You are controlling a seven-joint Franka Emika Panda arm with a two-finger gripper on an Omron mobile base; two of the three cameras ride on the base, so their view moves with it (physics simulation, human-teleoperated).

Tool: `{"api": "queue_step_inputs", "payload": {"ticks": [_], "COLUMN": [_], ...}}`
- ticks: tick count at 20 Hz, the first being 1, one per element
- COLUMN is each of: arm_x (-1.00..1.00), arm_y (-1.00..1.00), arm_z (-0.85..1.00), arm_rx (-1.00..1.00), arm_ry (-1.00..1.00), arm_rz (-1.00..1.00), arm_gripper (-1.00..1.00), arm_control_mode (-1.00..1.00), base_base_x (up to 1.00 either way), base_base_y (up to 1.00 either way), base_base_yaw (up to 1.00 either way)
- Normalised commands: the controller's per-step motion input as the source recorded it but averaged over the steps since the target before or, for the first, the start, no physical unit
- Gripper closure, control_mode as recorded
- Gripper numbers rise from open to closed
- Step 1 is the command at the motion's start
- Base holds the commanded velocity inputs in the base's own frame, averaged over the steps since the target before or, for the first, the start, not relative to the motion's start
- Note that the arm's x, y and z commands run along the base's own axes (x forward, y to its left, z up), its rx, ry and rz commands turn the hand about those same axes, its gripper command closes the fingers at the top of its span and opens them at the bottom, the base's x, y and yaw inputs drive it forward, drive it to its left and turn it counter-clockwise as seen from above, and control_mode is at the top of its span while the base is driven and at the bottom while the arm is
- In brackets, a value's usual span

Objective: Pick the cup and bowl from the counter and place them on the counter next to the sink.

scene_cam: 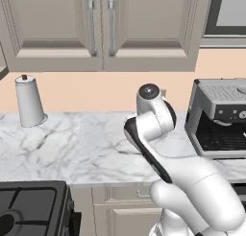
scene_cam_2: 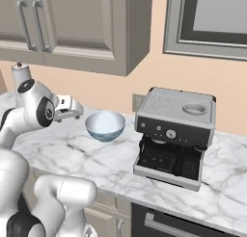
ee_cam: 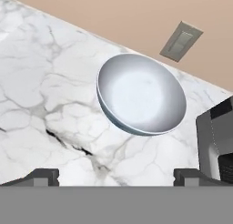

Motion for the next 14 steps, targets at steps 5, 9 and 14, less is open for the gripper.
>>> {"api": "queue_step_inputs", "payload": {"ticks": [5,9,14], "arm_x": [0.27,0.05,0.05], "arm_y": [-0.14,-0.01,0.00], "arm_z": [0.00,0.00,-0.32], "arm_rx": [0.01,0.07,0.05], "arm_ry": [0.06,0.12,0.01], "arm_rz": [0.00,0.05,0.07], "arm_gripper": [-1.00,-1.00,-1.00], "arm_control_mode": [-1.00,-1.00,-1.00], "base_base_x": [0.00,0.00,0.00], "base_base_y": [0.00,0.00,0.00], "base_base_yaw": [0.00,0.00,0.00]}}
